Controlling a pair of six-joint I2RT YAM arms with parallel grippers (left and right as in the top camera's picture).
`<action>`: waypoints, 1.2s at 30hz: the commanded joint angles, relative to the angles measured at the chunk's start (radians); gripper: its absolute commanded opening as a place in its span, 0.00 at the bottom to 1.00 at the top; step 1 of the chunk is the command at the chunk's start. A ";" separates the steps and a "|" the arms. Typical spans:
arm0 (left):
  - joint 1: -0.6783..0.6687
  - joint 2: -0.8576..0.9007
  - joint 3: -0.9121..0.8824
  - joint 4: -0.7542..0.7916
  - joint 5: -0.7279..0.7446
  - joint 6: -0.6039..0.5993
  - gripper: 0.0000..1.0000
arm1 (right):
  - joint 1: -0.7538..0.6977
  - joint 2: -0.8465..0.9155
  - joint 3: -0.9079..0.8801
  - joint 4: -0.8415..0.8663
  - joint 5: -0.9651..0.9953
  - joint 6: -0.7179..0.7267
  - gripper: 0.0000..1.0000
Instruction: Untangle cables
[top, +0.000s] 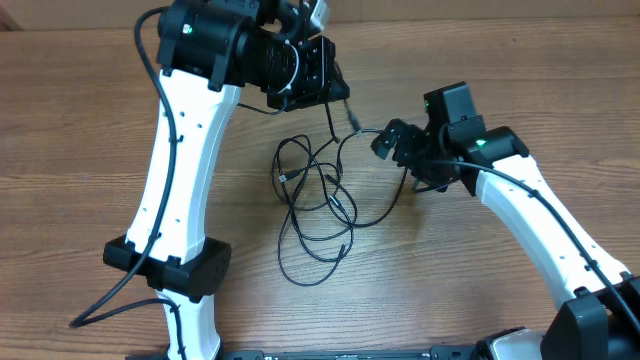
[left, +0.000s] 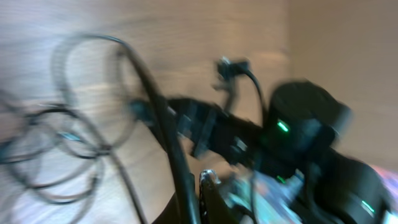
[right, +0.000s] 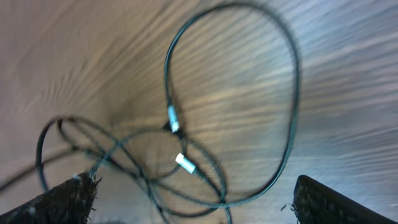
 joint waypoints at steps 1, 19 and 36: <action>-0.003 -0.028 0.023 -0.070 -0.388 -0.121 0.04 | 0.037 0.005 -0.012 0.005 -0.053 -0.024 1.00; 0.071 -0.071 0.138 0.763 0.453 -0.748 0.04 | 0.121 0.005 -0.012 0.035 -0.049 -0.027 1.00; 0.072 -0.071 0.138 1.685 0.113 -1.383 0.04 | 0.121 0.005 -0.013 -0.018 -0.049 -0.076 1.00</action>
